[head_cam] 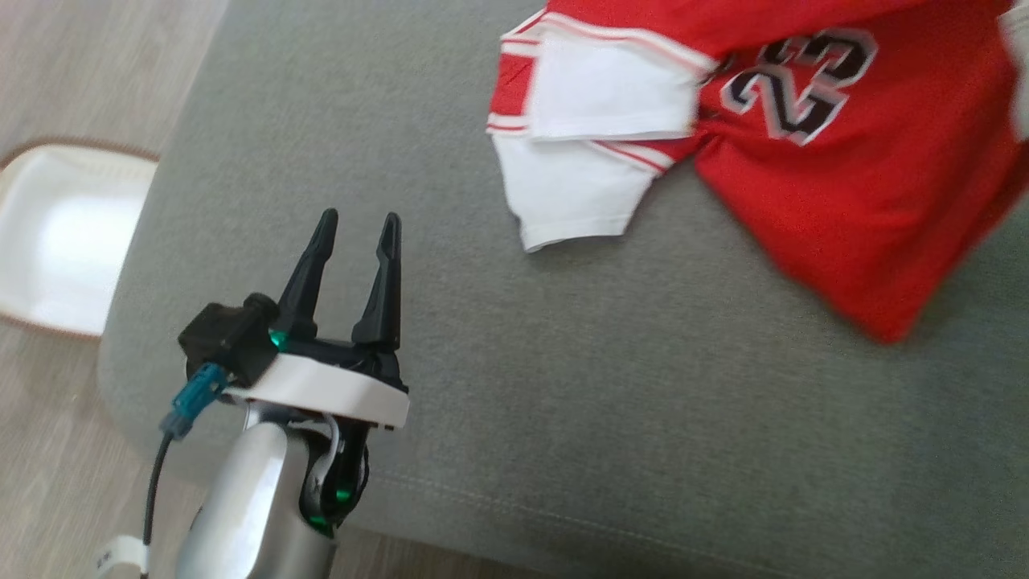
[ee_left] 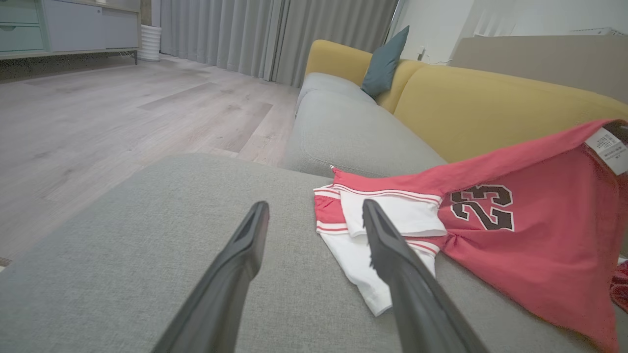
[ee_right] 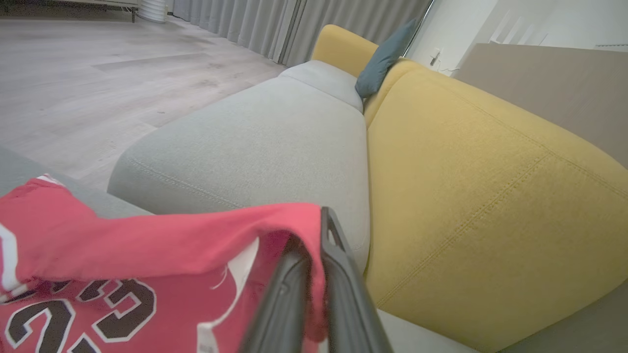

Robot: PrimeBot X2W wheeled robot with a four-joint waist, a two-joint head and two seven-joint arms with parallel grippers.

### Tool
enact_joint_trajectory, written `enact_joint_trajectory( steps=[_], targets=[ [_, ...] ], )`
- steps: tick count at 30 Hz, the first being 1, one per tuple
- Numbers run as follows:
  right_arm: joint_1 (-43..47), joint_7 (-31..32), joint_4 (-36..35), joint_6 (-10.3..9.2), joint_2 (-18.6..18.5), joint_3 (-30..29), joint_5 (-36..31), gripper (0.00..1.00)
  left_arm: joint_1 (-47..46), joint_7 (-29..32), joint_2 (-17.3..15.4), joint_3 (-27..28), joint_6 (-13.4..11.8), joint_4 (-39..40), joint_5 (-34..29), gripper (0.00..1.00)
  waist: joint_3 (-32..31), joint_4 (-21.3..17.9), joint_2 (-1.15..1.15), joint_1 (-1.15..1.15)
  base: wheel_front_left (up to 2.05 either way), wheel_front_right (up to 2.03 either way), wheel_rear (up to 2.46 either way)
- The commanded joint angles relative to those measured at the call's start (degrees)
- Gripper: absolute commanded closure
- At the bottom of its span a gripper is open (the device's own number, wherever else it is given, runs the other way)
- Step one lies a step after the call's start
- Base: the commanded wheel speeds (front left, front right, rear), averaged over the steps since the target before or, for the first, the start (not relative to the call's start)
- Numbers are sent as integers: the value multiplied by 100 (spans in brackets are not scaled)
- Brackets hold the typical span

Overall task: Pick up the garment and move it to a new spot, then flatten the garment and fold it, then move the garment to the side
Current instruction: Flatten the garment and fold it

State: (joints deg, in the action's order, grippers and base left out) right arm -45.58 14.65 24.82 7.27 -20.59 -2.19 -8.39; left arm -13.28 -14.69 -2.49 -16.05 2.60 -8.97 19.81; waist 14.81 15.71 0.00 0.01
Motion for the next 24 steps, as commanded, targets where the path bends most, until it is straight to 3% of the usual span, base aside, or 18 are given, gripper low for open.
enact_joint_trajectory(
  steps=[1,6,7,8,17,24],
  targets=[
    [-380,-23,-33,22,-127,18,-116,100,-235,-30,-39,151,11,181,43,0,180,191,0,-1,0,0,0],
    [-1208,-236,833,22,-306,-164,-482,96,-343,-30,-39,110,20,178,111,0,364,364,0,-1,0,0,0],
    [-1315,-286,999,22,-298,-159,-550,22,-360,-30,-39,108,19,182,124,0,391,380,0,-1,0,0,0],
    [-1421,-331,1176,22,-307,-170,-619,0,-376,-30,-39,107,16,187,138,0,418,391,0,-1,0,0,0],
    [-1702,-924,2056,22,37,-500,-1088,0,-438,-30,-39,138,-22,170,146,0,378,211,0,-1,0,0,0],
    [-1381,-1553,2208,22,407,-628,-914,0,-356,-30,-39,198,-25,155,42,0,36,-116,0,-1,0,0,0]
  ],
)
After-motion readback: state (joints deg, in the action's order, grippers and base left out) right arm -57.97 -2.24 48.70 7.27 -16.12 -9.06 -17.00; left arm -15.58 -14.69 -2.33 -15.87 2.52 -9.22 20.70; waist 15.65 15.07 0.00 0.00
